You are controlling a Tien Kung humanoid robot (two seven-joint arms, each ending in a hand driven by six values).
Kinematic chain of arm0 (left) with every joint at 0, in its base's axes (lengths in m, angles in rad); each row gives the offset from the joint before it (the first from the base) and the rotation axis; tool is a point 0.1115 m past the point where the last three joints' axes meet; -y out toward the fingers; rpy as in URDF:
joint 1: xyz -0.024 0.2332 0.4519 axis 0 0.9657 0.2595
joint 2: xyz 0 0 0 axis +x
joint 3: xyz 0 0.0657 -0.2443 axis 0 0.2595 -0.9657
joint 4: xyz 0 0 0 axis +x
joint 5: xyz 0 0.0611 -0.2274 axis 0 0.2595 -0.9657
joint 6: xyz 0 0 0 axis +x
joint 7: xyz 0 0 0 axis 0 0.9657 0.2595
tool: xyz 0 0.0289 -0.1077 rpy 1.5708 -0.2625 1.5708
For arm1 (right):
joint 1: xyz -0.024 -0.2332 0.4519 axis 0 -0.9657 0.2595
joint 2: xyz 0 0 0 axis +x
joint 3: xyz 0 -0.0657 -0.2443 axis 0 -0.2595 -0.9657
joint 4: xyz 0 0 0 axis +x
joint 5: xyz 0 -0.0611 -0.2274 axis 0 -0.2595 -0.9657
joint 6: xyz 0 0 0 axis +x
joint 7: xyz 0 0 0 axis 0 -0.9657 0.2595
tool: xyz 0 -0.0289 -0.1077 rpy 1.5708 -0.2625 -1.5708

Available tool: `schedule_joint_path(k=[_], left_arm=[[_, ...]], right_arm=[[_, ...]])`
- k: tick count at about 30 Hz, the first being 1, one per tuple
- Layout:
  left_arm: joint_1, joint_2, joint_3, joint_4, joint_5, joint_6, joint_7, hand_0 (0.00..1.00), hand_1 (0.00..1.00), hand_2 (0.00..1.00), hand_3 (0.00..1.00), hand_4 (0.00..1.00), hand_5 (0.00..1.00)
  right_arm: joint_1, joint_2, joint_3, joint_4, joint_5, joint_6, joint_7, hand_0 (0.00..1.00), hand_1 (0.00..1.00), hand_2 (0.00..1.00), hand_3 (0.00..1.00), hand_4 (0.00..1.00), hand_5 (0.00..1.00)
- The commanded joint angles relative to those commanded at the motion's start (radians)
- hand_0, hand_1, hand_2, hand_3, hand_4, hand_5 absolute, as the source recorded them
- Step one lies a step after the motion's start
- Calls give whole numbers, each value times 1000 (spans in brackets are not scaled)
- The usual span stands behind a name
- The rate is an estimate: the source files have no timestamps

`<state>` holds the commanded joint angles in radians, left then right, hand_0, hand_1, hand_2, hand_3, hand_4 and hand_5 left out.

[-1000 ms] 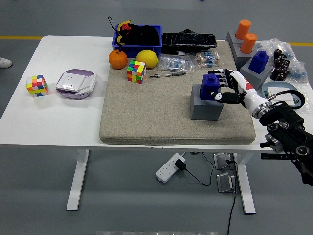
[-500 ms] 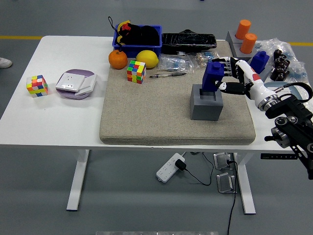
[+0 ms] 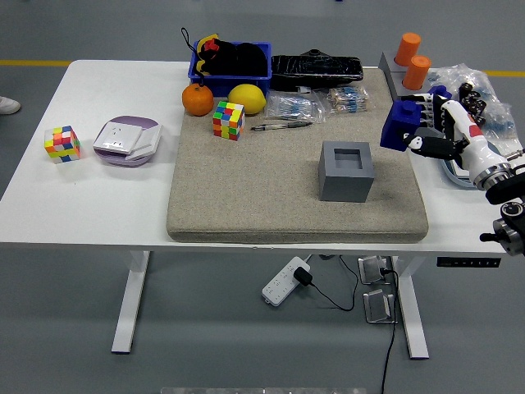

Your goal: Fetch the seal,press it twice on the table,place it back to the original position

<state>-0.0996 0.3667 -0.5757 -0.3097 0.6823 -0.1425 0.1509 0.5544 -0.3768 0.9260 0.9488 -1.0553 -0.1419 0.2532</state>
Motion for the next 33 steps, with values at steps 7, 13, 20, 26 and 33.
schedule_joint_path(k=[7,13,20,26,33], left_arm=[[1,-5,-7,-1,3,1,-1,818,801,766,817,781,269],[-1,-8,-11,-1,6,0,-1,819,801,766,817,781,270],[0,-10,-11,0,5,0,-1,818,801,765,817,780,271],[1,-11,-10,1,5,-1,-1,820,801,766,818,780,271],[0,-12,-12,-2,9,-1,-1,820,800,765,817,780,271]], right_arm=[[-38,4,9,-31,-2,-2,0,538,422,402,435,513,2],[-44,27,-3,-72,0,-4,6,538,420,401,434,514,2],[-45,47,-54,-114,17,-4,14,539,419,399,433,517,2],[-46,63,-90,-143,34,-8,27,539,418,398,430,519,2],[-40,77,-121,-170,42,-12,38,539,418,397,429,520,2]])
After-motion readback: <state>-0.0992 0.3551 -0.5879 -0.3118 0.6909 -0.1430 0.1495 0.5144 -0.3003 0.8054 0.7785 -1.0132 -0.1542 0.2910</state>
